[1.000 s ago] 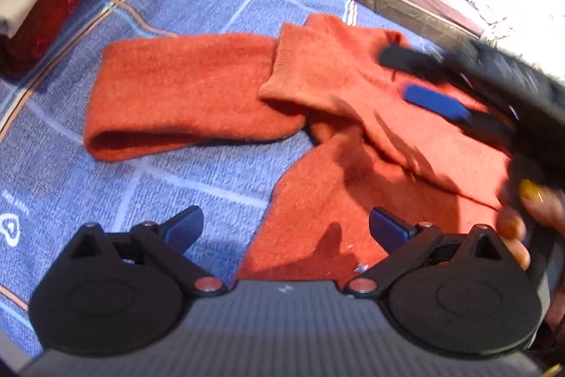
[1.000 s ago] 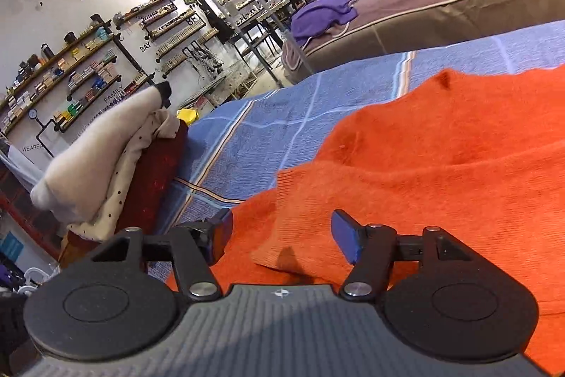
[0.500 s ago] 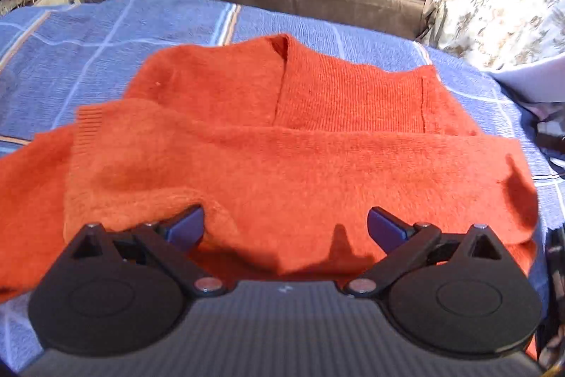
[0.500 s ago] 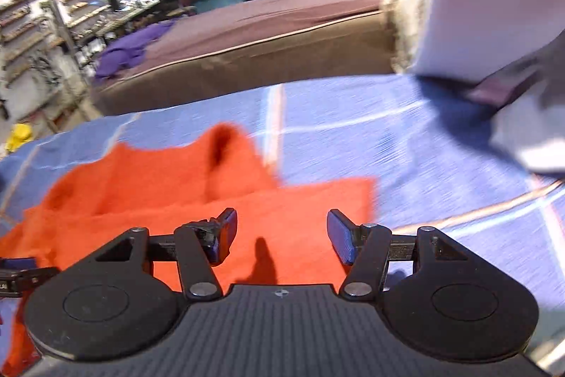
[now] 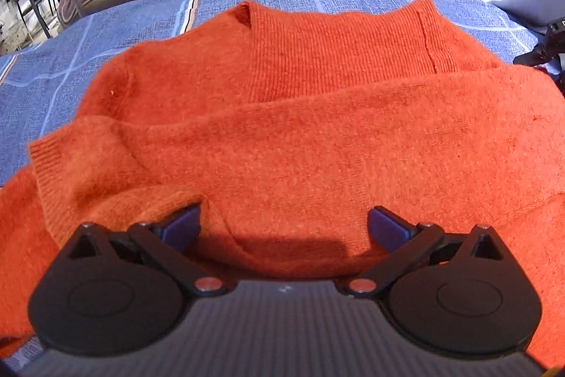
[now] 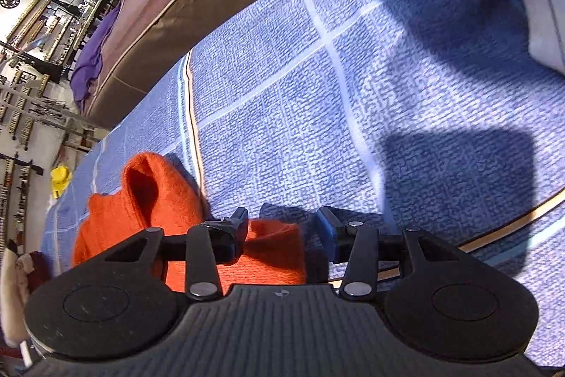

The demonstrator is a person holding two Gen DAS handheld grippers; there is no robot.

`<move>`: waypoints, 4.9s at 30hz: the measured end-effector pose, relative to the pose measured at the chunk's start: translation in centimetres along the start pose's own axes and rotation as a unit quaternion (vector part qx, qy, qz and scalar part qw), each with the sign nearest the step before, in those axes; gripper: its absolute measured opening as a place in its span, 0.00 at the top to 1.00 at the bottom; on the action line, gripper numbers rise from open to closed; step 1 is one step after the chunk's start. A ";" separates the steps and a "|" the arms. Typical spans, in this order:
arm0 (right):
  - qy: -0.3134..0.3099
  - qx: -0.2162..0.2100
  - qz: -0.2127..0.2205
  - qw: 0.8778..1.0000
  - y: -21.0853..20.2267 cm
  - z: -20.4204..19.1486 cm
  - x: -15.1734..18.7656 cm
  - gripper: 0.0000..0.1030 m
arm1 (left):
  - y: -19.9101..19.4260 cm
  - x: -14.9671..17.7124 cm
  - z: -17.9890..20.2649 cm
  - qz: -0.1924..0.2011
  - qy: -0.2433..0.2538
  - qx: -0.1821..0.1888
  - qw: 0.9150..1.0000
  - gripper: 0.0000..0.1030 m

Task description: Fold small clothes

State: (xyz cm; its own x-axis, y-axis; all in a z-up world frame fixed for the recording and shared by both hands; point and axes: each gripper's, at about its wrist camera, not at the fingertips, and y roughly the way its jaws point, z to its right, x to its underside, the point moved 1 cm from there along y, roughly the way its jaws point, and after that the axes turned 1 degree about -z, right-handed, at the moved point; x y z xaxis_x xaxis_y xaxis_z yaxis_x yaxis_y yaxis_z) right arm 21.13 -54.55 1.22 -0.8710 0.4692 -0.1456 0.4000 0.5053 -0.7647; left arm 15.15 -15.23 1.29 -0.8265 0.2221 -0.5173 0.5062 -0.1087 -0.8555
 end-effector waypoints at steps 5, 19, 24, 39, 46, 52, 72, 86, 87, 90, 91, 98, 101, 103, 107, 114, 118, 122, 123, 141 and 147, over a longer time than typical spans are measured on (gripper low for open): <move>-0.043 -0.022 -0.069 0.996 0.9 -2.0 1.0 0.72 | -0.1 0.0 -0.3 0.001 -0.005 0.002 1.000 0.00; -0.223 0.092 0.190 0.952 -5.5 -6.0 5.3 0.95 | -0.2 0.1 -0.3 0.009 -0.006 0.004 1.000 0.00; -0.217 0.202 0.203 0.933 -3.4 -3.5 3.5 0.90 | -0.1 0.0 -0.1 0.007 -0.007 0.001 1.000 0.00; -0.390 0.224 0.049 0.892 3.0 -7.3 12.5 0.63 | 0.0 0.0 -0.1 0.009 -0.005 -0.001 1.000 0.00; -0.356 0.265 0.106 0.890 -1.0 -7.4 15.2 0.31 | 0.0 0.2 0.2 0.015 -0.001 -0.009 1.000 0.00; -0.351 0.202 0.082 0.911 1.0 -7.7 17.6 0.32 | 0.0 0.5 0.2 0.021 0.006 -0.007 1.000 0.00; -0.246 0.158 0.189 0.938 0.9 -4.1 19.1 0.16 | -0.1 0.7 0.2 0.025 0.021 -0.006 0.999 0.00; -0.225 0.150 0.261 0.927 -1.2 -7.1 21.7 0.00 | -0.7 1.4 0.6 0.035 0.031 -0.015 0.999 0.00; -0.234 0.143 0.261 0.926 -0.6 -7.5 21.5 0.00 | -0.8 1.5 0.6 0.031 0.031 -0.016 0.999 0.00; -0.243 0.135 0.235 0.931 2.0 -8.4 20.4 0.00 | -1.8 1.9 0.1 0.012 0.014 -0.006 1.000 0.00; -0.241 0.139 0.218 0.935 3.1 -8.4 20.0 0.00 | -2.3 2.3 -0.3 0.008 0.002 0.001 1.000 0.00; -0.275 0.214 0.191 0.918 5.0 -9.7 21.4 0.00 | -9.1 7.3 -7.3 0.065 -0.131 0.050 0.988 0.00; -0.287 0.165 0.219 0.918 3.1 -10.6 23.0 0.00 | -12.3 10.1 -11.7 0.104 -0.211 0.039 0.971 0.00; -0.294 0.159 0.219 0.917 2.6 -11.1 23.9 0.00 | -13.7 12.2 -15.2 0.117 -0.288 0.032 0.950 0.02; -0.293 0.143 0.204 0.923 2.7 -11.3 25.4 0.00 | -15.1 16.1 -20.5 0.142 -0.408 0.006 0.902 0.06; -0.286 0.128 0.173 0.934 3.5 -11.8 27.1 0.00 | -12.2 16.3 -24.3 0.139 -0.416 -0.026 0.898 0.10; -0.285 0.130 0.165 0.935 3.5 -11.8 27.8 0.00 | -9.0 14.0 -25.0 0.149 -0.428 0.022 0.891 0.50; -0.275 0.135 0.160 0.939 3.1 -11.1 28.6 0.00 | -7.7 12.0 -24.6 0.159 -0.417 0.013 0.895 0.86; -0.270 0.135 0.157 0.940 3.0 -10.8 28.7 0.00 | -8.3 11.6 -24.7 0.175 -0.420 0.016 0.890 0.88; -0.251 0.114 0.153 0.949 2.2 -10.1 29.4 0.00 | -14.8 4.6 -22.7 0.226 -0.271 -0.130 0.926 0.90; -0.237 0.120 0.156 0.951 1.5 -9.3 29.2 0.00 | -14.4 1.3 -19.4 0.257 -0.229 -0.107 0.933 0.90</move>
State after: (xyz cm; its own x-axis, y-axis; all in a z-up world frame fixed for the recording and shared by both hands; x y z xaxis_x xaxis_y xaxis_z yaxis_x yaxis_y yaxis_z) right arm -0.99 -33.34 1.66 -0.7735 0.1603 -0.6132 0.6338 0.1872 -0.7506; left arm 11.51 5.43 13.39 -0.4559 -0.2479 -0.8548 0.8614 0.1188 -0.4938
